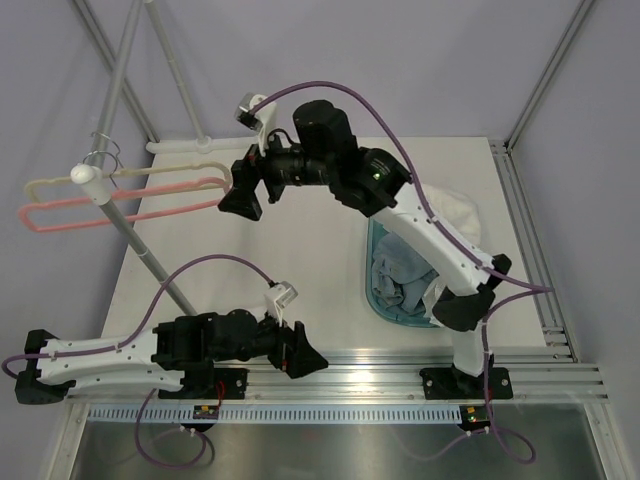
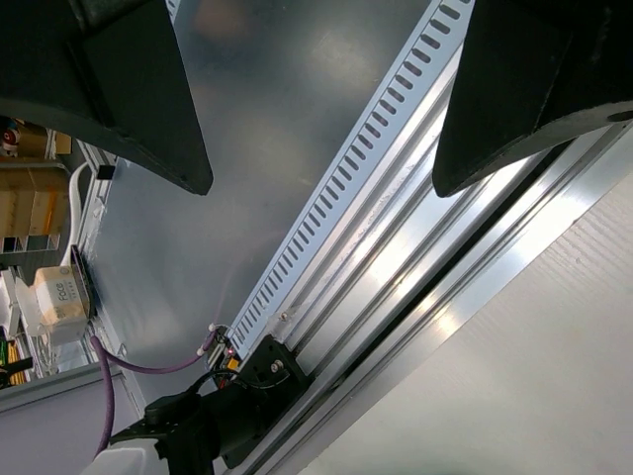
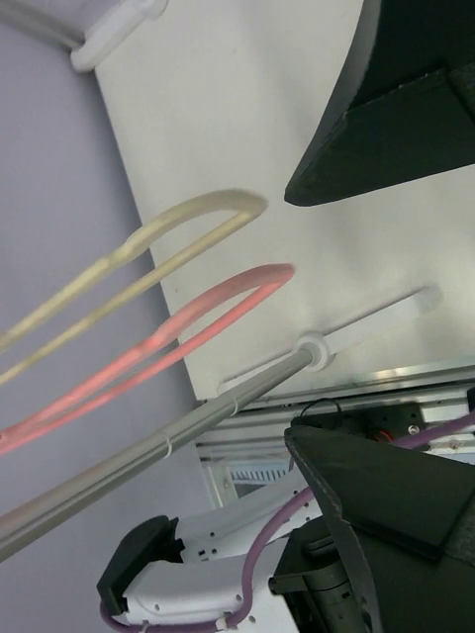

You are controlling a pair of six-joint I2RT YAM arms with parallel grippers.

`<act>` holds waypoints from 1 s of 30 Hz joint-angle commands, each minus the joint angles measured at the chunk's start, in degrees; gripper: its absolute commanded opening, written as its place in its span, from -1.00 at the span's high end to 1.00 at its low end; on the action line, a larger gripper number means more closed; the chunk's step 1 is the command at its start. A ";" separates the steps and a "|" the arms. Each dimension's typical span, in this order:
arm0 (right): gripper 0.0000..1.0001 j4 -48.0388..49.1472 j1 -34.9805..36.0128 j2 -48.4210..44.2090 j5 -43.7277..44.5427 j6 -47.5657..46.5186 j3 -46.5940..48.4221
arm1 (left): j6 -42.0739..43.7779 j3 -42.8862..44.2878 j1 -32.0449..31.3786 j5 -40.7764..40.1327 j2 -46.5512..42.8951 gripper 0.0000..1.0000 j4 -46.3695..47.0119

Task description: Remove the skirt from the hanger

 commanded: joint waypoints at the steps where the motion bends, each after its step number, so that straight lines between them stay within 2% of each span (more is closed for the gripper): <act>1: -0.99 -2.37 -0.42 -11.83 12.78 -0.51 -4.50 | -1.17 1.77 -0.15 -3.00 -0.18 -0.98 -0.27; 3: -0.99 -3.34 -0.68 -15.89 20.05 0.54 -9.34 | -1.44 2.03 -0.24 -4.31 -0.10 -0.98 -0.62; 6: -0.99 -3.08 -1.30 -26.16 28.58 5.71 -26.52 | -1.44 2.39 -0.15 -5.90 0.17 -0.98 -0.36; 8: -0.99 -2.90 -1.39 -34.86 32.64 7.74 -34.29 | -1.35 2.91 -0.07 -6.60 0.78 -0.98 -0.10; 9: -0.99 -3.25 -1.39 -40.72 37.27 10.19 -41.46 | -1.01 3.17 0.28 -6.61 1.04 -0.98 0.34; 14: -0.99 -7.64 -1.56 -57.10 49.26 20.30 -59.61 | 2.25 5.90 3.61 -4.24 6.21 -0.98 3.49; 17: -0.99 -11.86 -1.65 -64.49 49.27 27.07 -67.36 | 4.18 6.52 7.83 1.64 9.82 -0.98 6.57; 18: -0.99 -13.35 -1.65 -66.95 48.06 30.31 -70.50 | 4.44 6.95 11.15 4.26 10.62 -0.98 8.50; 21: -0.99 -15.46 -1.65 -70.21 44.98 37.16 -75.78 | 4.89 8.35 16.54 7.10 12.99 -0.98 10.89; 30: -0.99 -19.87 -1.65 -79.78 44.88 51.95 -87.57 | 7.35 14.08 18.65 7.81 14.68 -0.98 8.95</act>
